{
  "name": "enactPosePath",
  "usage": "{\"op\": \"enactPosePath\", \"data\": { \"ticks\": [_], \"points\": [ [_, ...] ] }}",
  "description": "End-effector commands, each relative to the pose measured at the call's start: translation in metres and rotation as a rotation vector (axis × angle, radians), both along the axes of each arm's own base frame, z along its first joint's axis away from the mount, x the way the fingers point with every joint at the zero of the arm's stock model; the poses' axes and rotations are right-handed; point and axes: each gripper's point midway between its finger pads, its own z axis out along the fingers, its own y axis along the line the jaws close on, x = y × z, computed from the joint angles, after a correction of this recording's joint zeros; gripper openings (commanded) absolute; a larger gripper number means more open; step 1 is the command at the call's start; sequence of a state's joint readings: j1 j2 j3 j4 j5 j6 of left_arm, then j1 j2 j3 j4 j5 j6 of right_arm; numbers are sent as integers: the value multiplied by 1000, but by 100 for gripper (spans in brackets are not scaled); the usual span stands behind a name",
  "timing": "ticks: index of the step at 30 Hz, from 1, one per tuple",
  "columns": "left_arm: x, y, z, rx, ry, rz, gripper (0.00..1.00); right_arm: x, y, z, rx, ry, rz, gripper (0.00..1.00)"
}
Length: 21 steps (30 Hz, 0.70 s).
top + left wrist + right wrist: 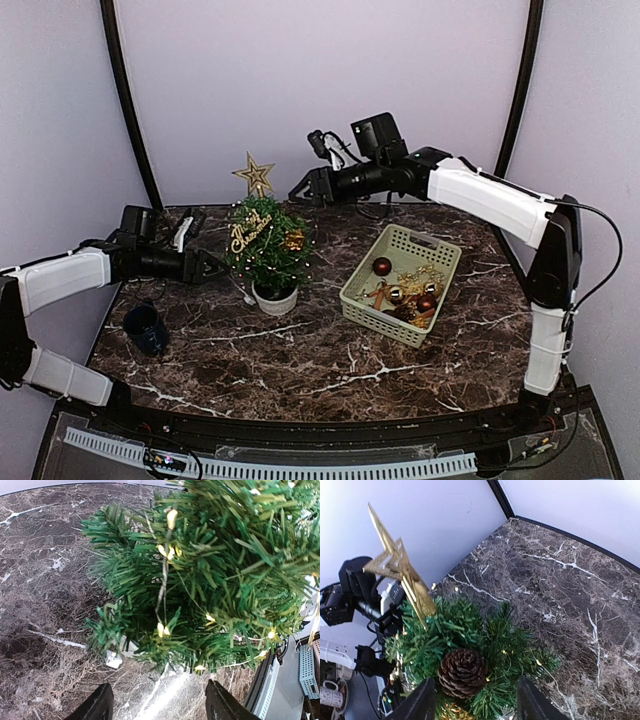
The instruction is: Decorate the small christmas tree
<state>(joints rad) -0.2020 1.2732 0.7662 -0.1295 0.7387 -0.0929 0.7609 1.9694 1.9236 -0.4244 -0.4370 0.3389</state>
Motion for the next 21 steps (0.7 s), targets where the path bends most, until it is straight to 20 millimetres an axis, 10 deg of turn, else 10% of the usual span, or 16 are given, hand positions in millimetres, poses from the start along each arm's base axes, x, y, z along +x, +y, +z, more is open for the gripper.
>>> {"op": "enactPosePath", "data": {
  "ticks": [1,13,21],
  "points": [
    [1,-2,21,-2,-63,-8,65,5,-7,43,90,-80,-60,50],
    [10,22,40,57,-171,158,65,19,-88,33,-4,-105,-351,51],
    [12,56,61,167,-312,314,67,9,-186,-73,-190,90,-504,52]
  ]
}}
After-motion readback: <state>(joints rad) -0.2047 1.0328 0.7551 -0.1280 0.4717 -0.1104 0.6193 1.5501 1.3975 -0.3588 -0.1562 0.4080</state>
